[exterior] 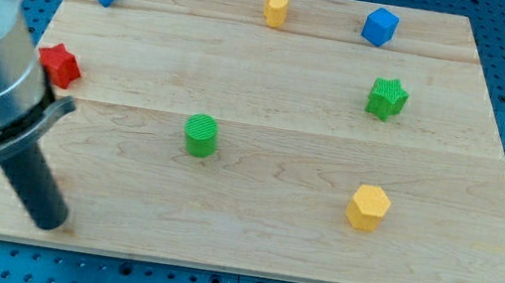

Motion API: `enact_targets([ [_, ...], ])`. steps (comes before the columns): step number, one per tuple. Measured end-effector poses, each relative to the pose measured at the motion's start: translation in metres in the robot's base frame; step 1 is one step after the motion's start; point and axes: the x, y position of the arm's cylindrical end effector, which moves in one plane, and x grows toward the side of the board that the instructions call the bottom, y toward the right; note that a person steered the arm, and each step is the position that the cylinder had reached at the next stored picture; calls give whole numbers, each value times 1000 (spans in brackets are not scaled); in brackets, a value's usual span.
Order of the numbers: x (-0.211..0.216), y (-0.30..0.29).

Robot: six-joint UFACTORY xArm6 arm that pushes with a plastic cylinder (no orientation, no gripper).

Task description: Move the red circle to the left center

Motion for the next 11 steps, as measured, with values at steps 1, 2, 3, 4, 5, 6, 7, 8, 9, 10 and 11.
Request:
enact_targets([
  [1, -2, -56],
  [2, -20, -36],
  [3, -12, -41],
  [4, -10, -23],
  [5, -10, 8],
  [6, -33, 6],
  [7, -67, -21],
  [8, -97, -34],
  [9, -139, -39],
  [10, -158, 18],
  [11, -209, 66],
])
